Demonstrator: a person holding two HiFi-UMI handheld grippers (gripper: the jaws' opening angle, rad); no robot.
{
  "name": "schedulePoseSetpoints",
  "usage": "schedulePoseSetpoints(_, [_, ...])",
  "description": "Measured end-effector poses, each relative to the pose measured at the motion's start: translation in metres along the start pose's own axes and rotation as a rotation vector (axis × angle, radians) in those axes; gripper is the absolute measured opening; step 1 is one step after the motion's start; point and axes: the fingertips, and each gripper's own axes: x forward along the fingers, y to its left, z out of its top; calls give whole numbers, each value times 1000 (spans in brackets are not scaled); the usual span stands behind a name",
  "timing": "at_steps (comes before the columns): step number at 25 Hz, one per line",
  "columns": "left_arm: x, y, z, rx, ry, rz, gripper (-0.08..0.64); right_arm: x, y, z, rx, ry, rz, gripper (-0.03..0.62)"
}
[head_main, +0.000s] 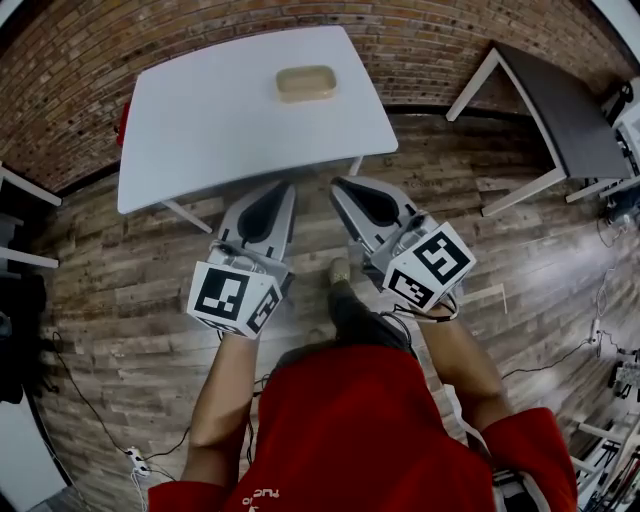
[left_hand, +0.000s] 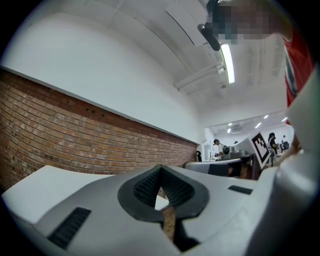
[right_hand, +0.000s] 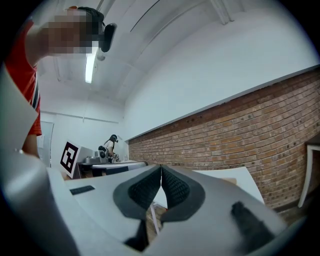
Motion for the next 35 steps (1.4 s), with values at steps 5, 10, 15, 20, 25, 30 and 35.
schedulePoseSetpoints(5, [34,23,0,13,-4,5,12,25,-36,1,-17,1,19,31])
schedulePoseSetpoints(10, [77,52,-3,21,-8,23,12,55,-83,-1,-27,7,39,31])
schedulePoseSetpoints(15, [123,81,-10,33,17,53,12,84,-134,0,-37,15,57,31])
schedulePoseSetpoints(20, [169,110,-18,27,32,89,12,111,-177,-3,-45,30,95,31])
schedulePoseSetpoints(25, [209,133,-28,25,38,132,12,132,-215,-6,-17,32,140,31])
schedulePoseSetpoints(30, [235,150,-31,48,45,146,12,152,-248,-5,16,22,149,31])
schedulePoseSetpoints(35, [254,169,-30,64,45,142,12,170,-267,-7,15,35,145,31])
